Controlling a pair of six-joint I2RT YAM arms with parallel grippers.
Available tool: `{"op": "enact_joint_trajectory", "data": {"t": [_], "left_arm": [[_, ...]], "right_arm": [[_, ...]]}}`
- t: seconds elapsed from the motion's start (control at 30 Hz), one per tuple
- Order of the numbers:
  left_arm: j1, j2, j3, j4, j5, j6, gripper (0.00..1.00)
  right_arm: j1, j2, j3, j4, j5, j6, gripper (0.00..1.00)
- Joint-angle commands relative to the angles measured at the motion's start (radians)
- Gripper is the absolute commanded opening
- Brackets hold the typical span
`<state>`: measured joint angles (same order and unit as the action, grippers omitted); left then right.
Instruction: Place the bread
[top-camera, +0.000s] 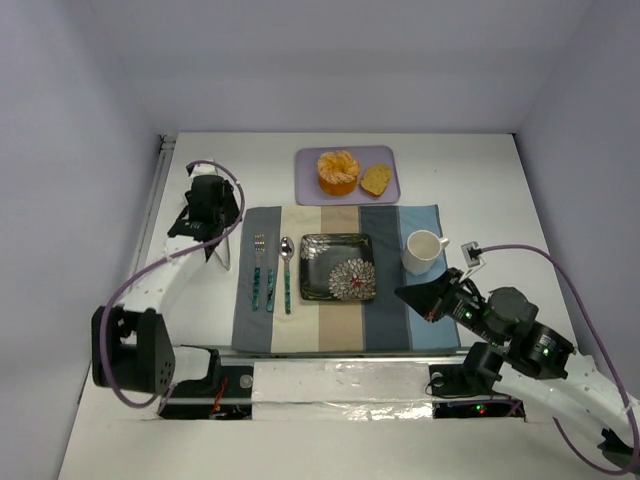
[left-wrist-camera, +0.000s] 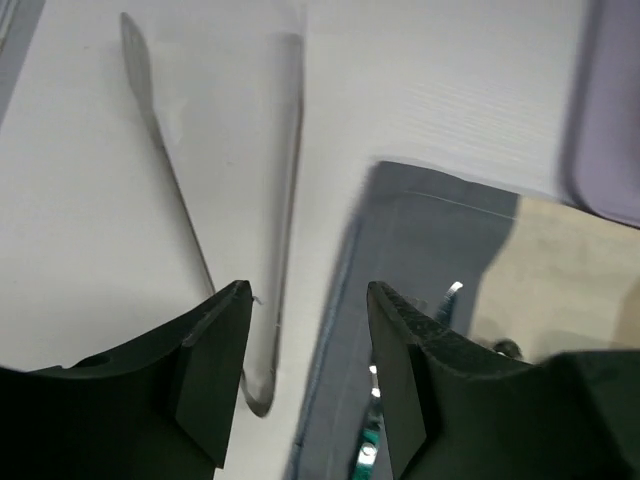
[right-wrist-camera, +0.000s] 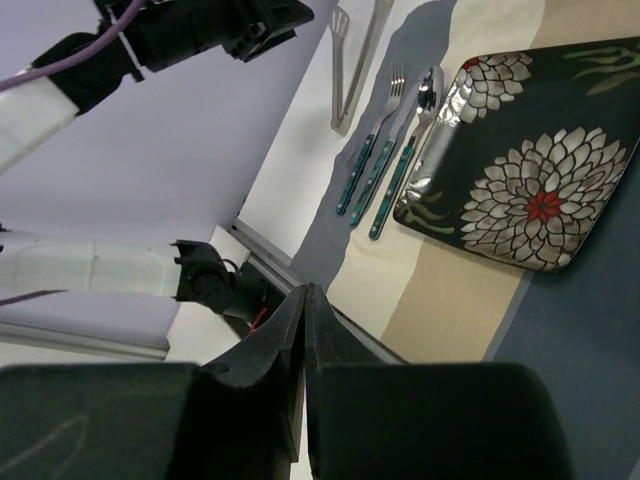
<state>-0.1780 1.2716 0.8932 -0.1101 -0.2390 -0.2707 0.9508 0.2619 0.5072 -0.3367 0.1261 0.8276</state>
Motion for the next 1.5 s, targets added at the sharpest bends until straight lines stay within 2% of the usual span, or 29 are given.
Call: {"op": "enact_joint_trajectory", "data": {"t": [0.0, 0.2, 0.37, 0.63, 0.83, 0.93, 1.03, 1.13, 1.17, 1.3, 1.47], "left_arm": [[0.035, 0.061, 0.038, 0.082, -0.075, 0.027, 0.47], [0.060, 0.308, 0.139, 0.104, -0.028, 0.071, 0.44], [0.060, 0.464, 0.207, 0.141, -0.039, 0.091, 0.36], [0.069, 0.592, 0.288, 0.151, -0.048, 0.116, 0.29], [0.069, 0.663, 0.335, 0.158, -0.046, 0.128, 0.15], [0.069, 0.676, 0.346, 0.155, -0.068, 0.140, 0.13], [0.069, 0.678, 0.342, 0.161, -0.101, 0.162, 0.00], [0.069, 0.654, 0.331, 0.162, -0.146, 0.168, 0.00], [0.069, 0.622, 0.329, 0.161, -0.155, 0.169, 0.00], [0.060, 0.485, 0.346, 0.152, -0.103, 0.127, 0.00], [-0.012, 0.280, 0.372, 0.151, -0.013, 0.082, 0.00]], "right_arm": [[0.008, -0.021, -0.010, 0.036, -0.011, 0.016, 0.07], [0.008, 0.002, -0.018, 0.045, -0.025, 0.015, 0.10], [0.008, 0.019, -0.021, 0.050, -0.042, 0.016, 0.11], [0.008, 0.034, -0.021, 0.039, -0.034, 0.013, 0.12], [0.008, 0.068, -0.019, 0.054, -0.036, 0.008, 0.12], [0.008, 0.088, -0.016, 0.054, -0.028, 0.005, 0.12], [0.008, 0.114, -0.018, 0.056, -0.029, 0.007, 0.17], [0.008, 0.140, -0.007, 0.042, -0.026, 0.007, 0.24], [0.008, 0.160, -0.006, 0.042, -0.025, 0.008, 0.30], [0.008, 0.258, 0.068, -0.030, 0.030, -0.005, 0.39], [0.008, 0.471, 0.320, -0.146, 0.135, -0.045, 0.42]]}}
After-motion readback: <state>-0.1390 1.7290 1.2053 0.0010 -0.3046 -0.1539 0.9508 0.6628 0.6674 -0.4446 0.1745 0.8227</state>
